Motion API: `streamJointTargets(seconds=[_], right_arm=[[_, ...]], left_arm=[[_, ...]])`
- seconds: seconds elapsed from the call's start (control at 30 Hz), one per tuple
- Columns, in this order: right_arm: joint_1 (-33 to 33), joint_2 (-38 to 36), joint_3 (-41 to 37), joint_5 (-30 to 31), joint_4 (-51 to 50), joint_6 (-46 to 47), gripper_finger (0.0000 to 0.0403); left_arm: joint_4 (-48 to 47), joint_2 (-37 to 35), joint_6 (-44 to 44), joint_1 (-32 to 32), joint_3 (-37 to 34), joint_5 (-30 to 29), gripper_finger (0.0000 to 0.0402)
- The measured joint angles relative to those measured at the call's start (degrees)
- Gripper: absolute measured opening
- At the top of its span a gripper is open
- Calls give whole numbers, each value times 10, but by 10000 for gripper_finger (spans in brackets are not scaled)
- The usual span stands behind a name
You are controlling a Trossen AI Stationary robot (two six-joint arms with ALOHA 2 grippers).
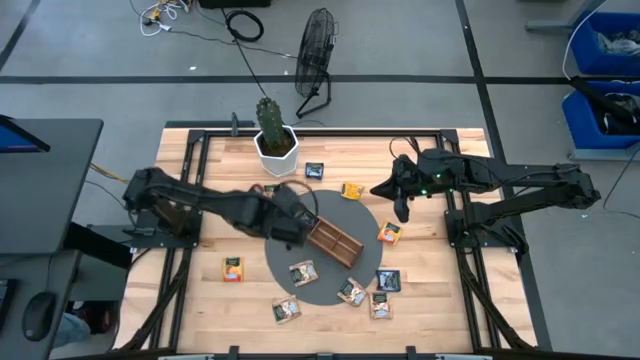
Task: Pick & Place Tea
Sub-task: Put the purple tea bag into the left section of the wooden organizer
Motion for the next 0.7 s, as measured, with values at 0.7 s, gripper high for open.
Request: streamJointTargets(seconds=[0.7], right_arm=[[22, 57, 0, 59, 285, 61, 166]], left_arm=[[354, -15, 336, 54, 24, -129, 6]])
